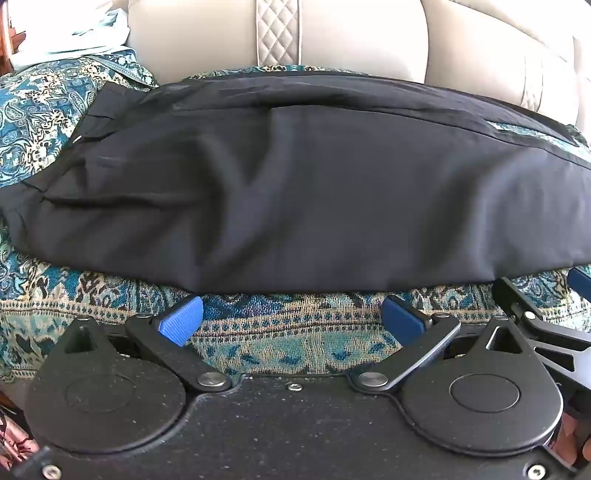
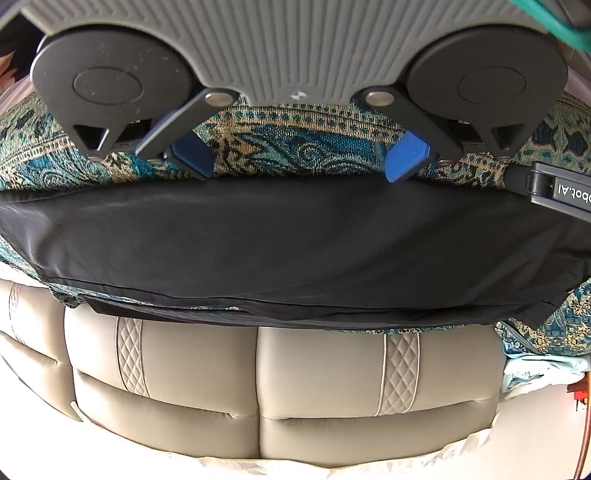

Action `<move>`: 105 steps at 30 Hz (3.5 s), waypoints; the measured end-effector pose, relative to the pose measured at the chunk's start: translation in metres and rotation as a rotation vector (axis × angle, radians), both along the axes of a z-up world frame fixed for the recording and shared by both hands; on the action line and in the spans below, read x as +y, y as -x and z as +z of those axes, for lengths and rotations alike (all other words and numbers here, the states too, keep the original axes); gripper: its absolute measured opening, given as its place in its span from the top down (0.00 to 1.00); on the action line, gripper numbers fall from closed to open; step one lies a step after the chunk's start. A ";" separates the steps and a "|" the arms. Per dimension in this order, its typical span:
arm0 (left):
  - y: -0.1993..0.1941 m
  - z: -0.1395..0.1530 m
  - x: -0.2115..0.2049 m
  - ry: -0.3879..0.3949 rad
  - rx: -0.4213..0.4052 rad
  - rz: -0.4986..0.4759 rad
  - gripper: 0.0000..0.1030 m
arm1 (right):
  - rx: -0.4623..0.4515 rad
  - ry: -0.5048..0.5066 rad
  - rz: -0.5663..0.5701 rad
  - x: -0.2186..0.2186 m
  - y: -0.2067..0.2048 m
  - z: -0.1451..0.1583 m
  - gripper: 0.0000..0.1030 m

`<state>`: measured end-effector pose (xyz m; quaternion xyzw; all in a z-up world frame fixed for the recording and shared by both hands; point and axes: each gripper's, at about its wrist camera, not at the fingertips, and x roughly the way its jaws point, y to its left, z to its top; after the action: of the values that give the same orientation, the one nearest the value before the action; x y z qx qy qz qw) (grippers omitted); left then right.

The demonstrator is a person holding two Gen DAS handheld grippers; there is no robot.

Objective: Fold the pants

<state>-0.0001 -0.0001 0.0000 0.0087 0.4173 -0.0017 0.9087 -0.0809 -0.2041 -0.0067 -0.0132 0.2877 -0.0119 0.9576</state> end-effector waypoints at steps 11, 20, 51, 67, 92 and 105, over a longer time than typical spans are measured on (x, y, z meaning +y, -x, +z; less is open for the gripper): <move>-0.001 0.001 0.002 0.000 0.019 0.006 0.00 | -0.003 0.003 0.001 -0.001 0.000 -0.002 0.00; -0.003 -0.004 0.001 0.000 0.024 0.013 0.00 | -0.003 0.002 0.000 -0.002 0.000 -0.001 0.00; -0.004 -0.002 0.000 0.001 0.024 0.016 0.00 | 0.004 -0.002 -0.001 -0.006 -0.001 -0.001 0.00; -0.002 -0.002 0.000 0.006 0.016 0.010 0.00 | 0.125 -0.008 0.032 -0.011 -0.021 0.012 0.00; -0.004 -0.002 0.000 0.001 0.023 -0.002 0.00 | 0.283 0.004 0.104 -0.019 -0.045 0.026 0.00; -0.006 -0.002 0.000 0.001 0.031 -0.003 0.00 | 0.302 0.018 0.110 -0.019 -0.048 0.023 0.00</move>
<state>0.0054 -0.0004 -0.0019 0.0087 0.4311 -0.0033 0.9022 -0.0325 -0.2230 0.0158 -0.0392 0.4270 0.0400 0.9025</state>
